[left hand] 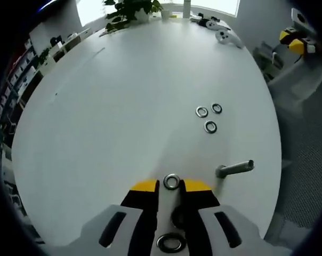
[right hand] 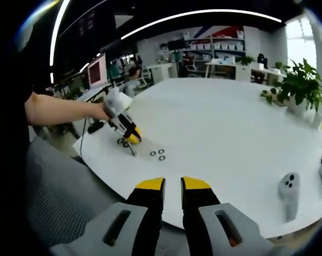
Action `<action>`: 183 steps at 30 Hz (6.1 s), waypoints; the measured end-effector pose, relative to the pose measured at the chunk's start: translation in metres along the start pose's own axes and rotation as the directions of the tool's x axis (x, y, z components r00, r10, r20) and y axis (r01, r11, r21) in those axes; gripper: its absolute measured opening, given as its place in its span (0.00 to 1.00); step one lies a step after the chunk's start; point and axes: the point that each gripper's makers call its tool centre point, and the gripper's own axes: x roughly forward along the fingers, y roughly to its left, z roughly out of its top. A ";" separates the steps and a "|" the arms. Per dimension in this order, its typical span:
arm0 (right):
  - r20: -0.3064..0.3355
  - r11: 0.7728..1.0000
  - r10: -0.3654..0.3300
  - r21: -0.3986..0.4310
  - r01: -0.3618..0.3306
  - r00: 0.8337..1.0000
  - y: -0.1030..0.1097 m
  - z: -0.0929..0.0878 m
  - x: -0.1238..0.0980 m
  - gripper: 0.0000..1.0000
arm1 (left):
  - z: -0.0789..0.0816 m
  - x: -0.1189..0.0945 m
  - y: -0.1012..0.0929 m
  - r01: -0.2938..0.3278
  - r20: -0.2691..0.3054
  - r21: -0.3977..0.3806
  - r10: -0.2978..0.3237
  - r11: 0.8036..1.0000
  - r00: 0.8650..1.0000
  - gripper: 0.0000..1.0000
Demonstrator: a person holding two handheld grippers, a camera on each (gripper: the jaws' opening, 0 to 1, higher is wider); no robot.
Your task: Place the washer onto the threaded stud by aligning its center hole with the stud, sliding it down to the base, and recovering from edge contact or off-axis alignment until the washer reaches the visible bottom stop.
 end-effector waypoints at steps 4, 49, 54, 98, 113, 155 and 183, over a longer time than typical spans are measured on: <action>0.000 1.000 -0.001 0.000 0.001 1.000 0.000 0.000 0.000 0.14 | 0.000 0.001 0.001 -0.003 0.000 0.002 0.003 1.000 1.000 0.12; 0.012 1.000 -0.005 0.003 0.005 1.000 -0.002 0.002 -0.001 0.14 | 0.000 -0.023 -0.006 0.011 -0.051 0.056 -0.008 0.998 0.999 0.02; 0.003 1.000 0.001 0.002 -0.001 1.000 -0.001 0.001 0.000 0.14 | -0.005 -0.029 -0.006 0.006 -0.049 0.050 -0.003 0.999 0.999 0.04; 0.031 0.999 0.038 -0.027 -0.037 0.999 0.006 0.005 -0.003 0.14 | -0.028 -0.047 0.009 -0.154 -0.008 -0.048 0.153 0.987 0.988 0.13; 0.016 0.999 0.043 -0.010 -0.043 0.999 0.004 0.003 0.000 0.14 | -0.031 -0.015 0.021 -0.119 -0.066 -0.036 0.116 0.992 0.991 0.10; 0.024 0.999 0.040 -0.006 -0.040 0.999 0.003 0.004 -0.003 0.14 | -0.003 -0.045 -0.005 -0.053 -0.040 -0.001 0.053 0.999 0.998 0.10; 0.046 0.999 0.034 -0.002 -0.034 0.998 0.003 0.008 -0.003 0.14 | 0.030 -0.060 -0.066 0.073 -0.040 0.089 -0.070 0.993 0.997 0.10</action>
